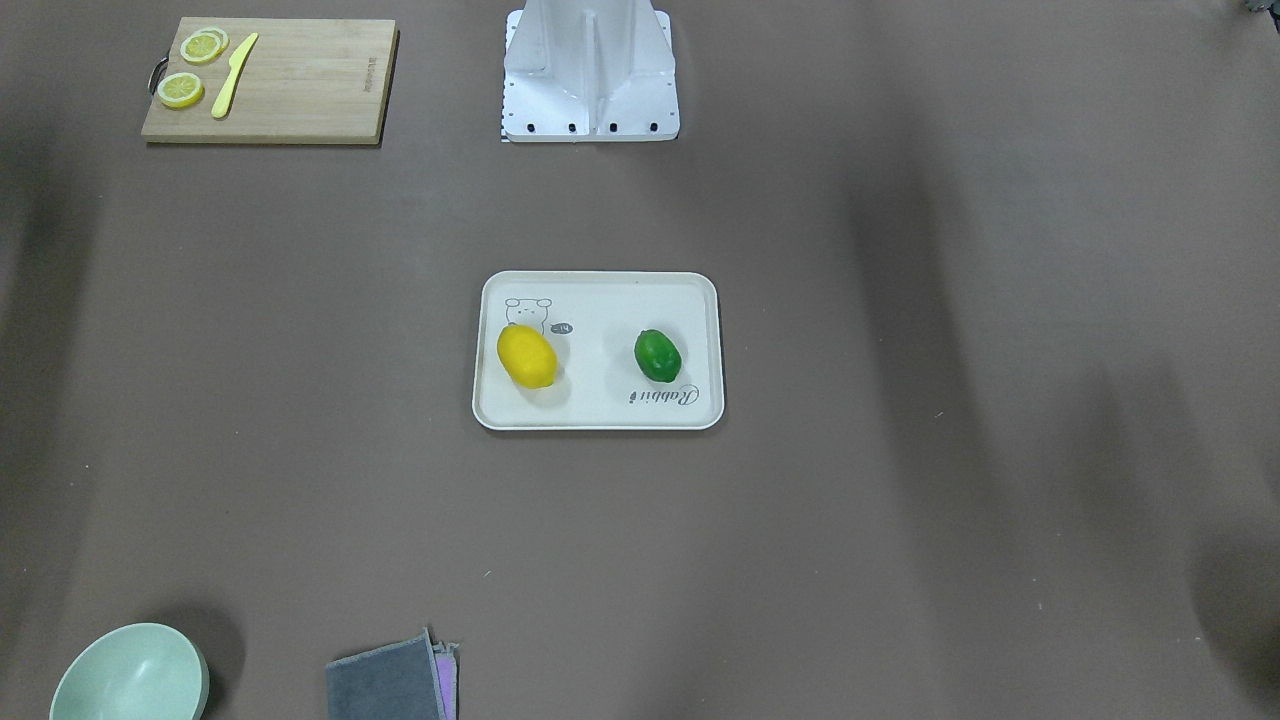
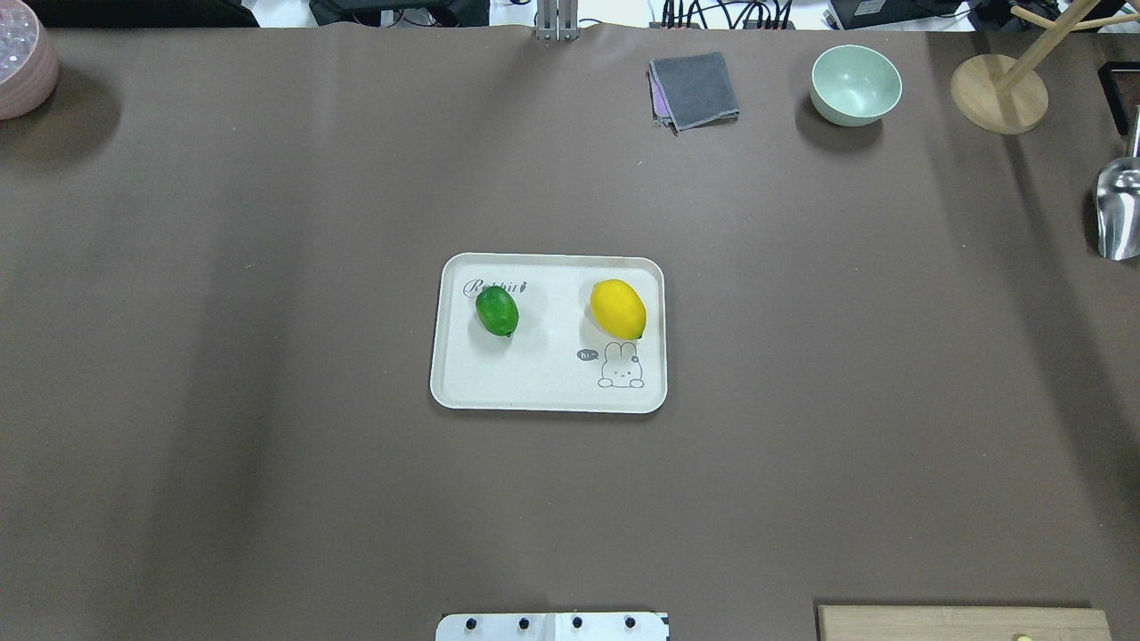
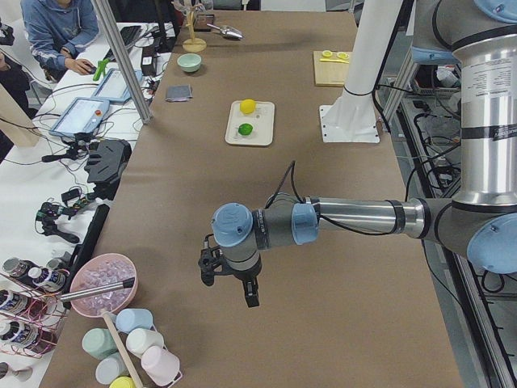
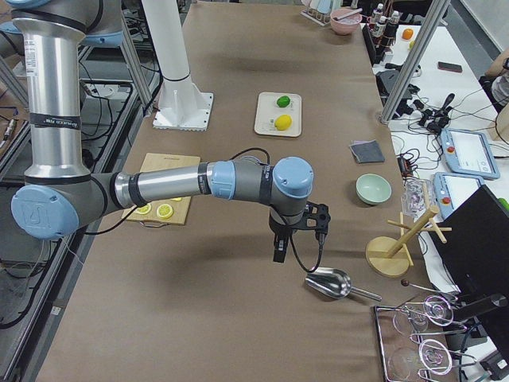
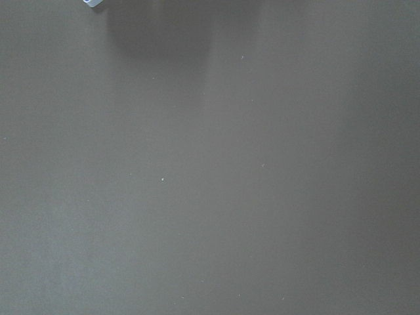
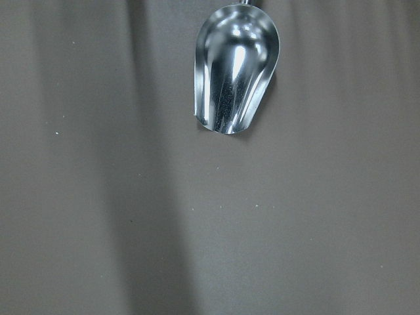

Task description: Place all lemons on tray

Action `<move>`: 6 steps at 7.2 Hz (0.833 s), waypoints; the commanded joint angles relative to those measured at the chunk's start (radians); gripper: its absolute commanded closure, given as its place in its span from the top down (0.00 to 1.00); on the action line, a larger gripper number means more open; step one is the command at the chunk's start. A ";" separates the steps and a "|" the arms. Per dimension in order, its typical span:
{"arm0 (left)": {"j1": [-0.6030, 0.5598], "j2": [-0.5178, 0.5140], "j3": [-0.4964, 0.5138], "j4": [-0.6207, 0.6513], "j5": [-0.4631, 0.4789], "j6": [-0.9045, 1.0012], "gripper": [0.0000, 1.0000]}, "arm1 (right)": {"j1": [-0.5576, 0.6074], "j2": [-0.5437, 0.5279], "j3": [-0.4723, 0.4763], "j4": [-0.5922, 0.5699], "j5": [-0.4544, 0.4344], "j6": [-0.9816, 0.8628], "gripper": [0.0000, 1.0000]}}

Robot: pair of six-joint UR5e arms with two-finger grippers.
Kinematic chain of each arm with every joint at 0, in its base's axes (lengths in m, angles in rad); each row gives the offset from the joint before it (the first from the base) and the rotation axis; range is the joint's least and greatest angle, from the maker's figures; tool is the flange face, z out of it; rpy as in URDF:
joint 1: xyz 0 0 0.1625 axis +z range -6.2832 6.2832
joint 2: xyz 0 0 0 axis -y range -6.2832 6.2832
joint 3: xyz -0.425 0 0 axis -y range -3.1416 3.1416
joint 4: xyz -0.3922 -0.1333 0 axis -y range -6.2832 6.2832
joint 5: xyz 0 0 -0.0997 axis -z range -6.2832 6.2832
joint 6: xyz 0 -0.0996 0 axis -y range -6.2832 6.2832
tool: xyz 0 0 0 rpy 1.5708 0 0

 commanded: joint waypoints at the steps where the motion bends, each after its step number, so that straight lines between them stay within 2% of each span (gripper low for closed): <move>1: 0.001 -0.014 0.005 0.001 -0.004 0.001 0.98 | 0.000 0.000 -0.001 0.000 0.002 0.000 1.00; 6: 0.001 -0.017 0.002 0.003 -0.004 0.001 0.98 | 0.000 -0.004 -0.001 0.002 0.002 0.000 1.00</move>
